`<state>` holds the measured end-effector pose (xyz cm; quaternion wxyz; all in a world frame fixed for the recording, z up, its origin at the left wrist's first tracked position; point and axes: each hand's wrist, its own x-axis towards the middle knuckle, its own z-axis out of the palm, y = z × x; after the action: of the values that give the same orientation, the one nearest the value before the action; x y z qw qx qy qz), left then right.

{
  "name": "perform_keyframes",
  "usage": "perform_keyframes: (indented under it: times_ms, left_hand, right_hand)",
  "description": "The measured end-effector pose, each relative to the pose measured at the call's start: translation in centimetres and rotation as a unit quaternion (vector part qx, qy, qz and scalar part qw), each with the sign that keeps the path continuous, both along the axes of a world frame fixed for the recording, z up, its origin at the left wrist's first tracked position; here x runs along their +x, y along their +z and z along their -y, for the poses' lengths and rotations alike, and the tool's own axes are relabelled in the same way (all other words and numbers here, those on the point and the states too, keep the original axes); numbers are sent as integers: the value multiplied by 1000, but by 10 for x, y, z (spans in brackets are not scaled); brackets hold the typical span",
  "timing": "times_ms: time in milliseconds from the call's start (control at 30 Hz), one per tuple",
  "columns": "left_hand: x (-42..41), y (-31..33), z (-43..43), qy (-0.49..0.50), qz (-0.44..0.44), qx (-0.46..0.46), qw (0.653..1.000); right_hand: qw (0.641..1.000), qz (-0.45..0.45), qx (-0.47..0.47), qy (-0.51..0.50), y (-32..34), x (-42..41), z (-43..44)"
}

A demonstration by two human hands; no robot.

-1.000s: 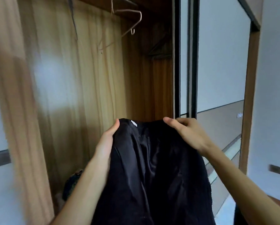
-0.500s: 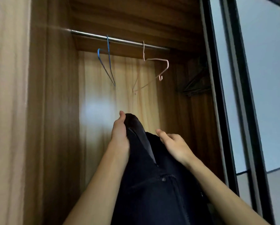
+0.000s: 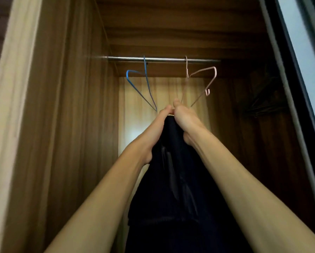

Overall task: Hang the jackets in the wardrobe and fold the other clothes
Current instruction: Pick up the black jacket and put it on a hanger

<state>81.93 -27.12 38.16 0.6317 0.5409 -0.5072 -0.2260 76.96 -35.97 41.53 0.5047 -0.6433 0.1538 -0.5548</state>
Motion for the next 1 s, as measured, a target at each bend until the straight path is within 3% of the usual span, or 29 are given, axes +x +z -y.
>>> perform_keyframes:
  times_ms: [100,233,267,367,467,600,700,767,1000]
  left_hand:
    - [11,16,-2,28,36,-43,998]
    - [34,25,-15,81,13,-81,993]
    - [37,26,-16,115,4,-82,990]
    - [41,29,-9,193,-11,-74,978]
    - [46,36,-4,235,-11,-82,969]
    - [70,40,-15,309,-42,-92,946]
    - [82,40,-24,334,-69,-106,934]
    - [81,38,-25,337,-73,-107,933]
    - [84,28,-18,314,-100,-122,936]
  right_hand:
    - [993,-33,-2,110,20,3,-7]
    - [946,-152,-12,286,43,-11,-8]
    - [945,-176,-26,275,49,-10,-10]
    - [946,-280,-120,110,62,9,-20]
    - [935,-314,-166,-16,70,34,-30]
    - [950,-232,-161,-132,86,47,-28]
    - [983,-154,-48,84,95,48,-28]
    - [978,-86,8,192,100,51,-33]
    - [956,11,47,288,113,74,-36]
